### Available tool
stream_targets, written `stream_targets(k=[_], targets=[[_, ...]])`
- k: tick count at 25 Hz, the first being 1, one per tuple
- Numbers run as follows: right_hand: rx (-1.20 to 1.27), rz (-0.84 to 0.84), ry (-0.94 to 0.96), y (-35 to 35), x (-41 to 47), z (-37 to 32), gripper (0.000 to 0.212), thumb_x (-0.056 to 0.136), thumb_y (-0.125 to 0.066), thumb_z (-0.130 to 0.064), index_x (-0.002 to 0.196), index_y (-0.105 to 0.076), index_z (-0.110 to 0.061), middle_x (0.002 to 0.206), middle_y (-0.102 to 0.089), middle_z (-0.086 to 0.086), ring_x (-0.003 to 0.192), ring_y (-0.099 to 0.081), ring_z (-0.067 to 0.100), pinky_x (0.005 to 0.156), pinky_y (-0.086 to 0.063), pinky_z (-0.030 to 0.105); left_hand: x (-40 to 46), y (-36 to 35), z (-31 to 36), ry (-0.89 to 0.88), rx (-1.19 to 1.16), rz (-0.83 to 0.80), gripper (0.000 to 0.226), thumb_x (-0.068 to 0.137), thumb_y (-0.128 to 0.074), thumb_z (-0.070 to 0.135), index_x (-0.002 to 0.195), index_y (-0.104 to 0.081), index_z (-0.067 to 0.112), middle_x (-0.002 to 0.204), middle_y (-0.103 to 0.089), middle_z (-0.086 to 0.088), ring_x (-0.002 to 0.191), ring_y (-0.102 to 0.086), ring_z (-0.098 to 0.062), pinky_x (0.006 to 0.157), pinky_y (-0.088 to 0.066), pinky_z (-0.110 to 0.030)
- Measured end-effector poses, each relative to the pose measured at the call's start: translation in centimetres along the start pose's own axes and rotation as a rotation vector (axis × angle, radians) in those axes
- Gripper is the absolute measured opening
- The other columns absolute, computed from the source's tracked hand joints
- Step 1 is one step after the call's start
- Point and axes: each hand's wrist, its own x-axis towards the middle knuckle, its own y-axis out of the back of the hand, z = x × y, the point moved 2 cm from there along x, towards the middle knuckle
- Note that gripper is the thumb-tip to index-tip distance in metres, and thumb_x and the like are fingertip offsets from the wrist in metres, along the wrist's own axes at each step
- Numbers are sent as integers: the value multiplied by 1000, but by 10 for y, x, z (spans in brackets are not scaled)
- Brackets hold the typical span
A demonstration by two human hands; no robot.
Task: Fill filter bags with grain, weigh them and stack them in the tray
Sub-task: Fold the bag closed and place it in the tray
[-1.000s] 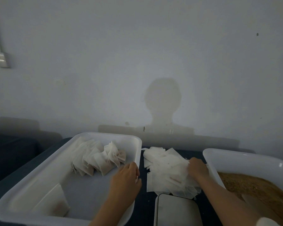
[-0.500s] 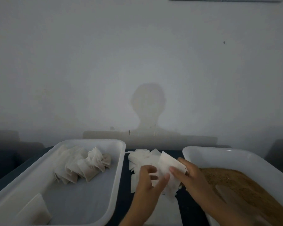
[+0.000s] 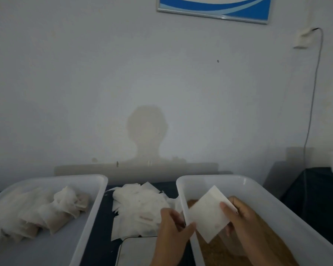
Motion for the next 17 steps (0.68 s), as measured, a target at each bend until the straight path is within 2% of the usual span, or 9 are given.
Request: stream_targets(k=[1, 3, 5, 6, 9, 12, 15, 17], targets=[[-160, 13, 95, 8, -1, 2, 25, 92, -60, -20, 69, -58, -11, 51, -53, 0, 42, -49, 5, 42, -36, 12, 1, -8, 3, -82, 110, 43, 27, 85, -68, 20, 88, -41, 16, 78, -52, 1, 64, -50, -8, 59, -45, -17], [-460, 3, 242, 16, -4, 8, 24, 91, -58, -29, 68, -54, -23, 67, -59, -5, 54, -53, 6, 52, -40, 16, -2, -32, 14, -181, 100, -58, 23, 88, -64, 32, 82, -46, 19, 67, -49, 8, 58, -44, -2, 57, -39, -14], [-553, -74, 283, 16, -9, 12, 19, 91, -57, -32, 73, -53, -27, 74, -60, -5, 61, -55, 6, 55, -43, 20, -3, -53, 21, -161, -29, -190, 29, 88, -62, 37, 73, -48, 17, 58, -47, 9, 54, -42, -3, 57, -36, -16], [-560, -104, 307, 15, -11, 14, 18, 92, -57, -29, 75, -52, -27, 76, -59, -7, 62, -55, 5, 55, -42, 20, 0, -59, 22, -155, -55, -196, 31, 88, -63, 37, 71, -47, 17, 57, -46, 8, 55, -43, -5, 58, -37, -18], [-528, -143, 360, 14, -13, 16, 17, 94, -55, -23, 79, -50, -29, 80, -58, -17, 67, -56, -1, 56, -41, 12, 8, -67, 21, -191, -31, -174, 30, 90, -62, 33, 70, -49, 14, 62, -50, 2, 61, -51, -12, 63, -44, -28], [-440, -131, 313, 11, -15, 11, 11, 94, -57, -23, 85, -58, -17, 76, -60, -7, 69, -58, 4, 59, -45, 15, 15, -69, 21, -201, -32, -191, 25, 93, -56, 21, 72, -49, 11, 64, -51, -2, 63, -52, -17, 63, -46, -30], [-205, -158, 225, 12, -19, 4, 25, 92, -60, -29, 83, -57, -6, 74, -60, 4, 66, -58, 14, 59, -45, 17, 18, -66, 26, -214, -127, -278, 19, 95, -51, 11, 78, -52, 4, 68, -52, -5, 65, -52, -14, 60, -45, -22], [-54, -159, 178, 16, -20, 1, 37, 91, -57, -34, 80, -54, 1, 70, -53, 15, 62, -50, 21, 59, -42, 20, 19, -64, 28, -228, -192, -336, 17, 95, -52, 11, 81, -55, 2, 71, -53, -8, 67, -51, -14, 60, -44, -19]])
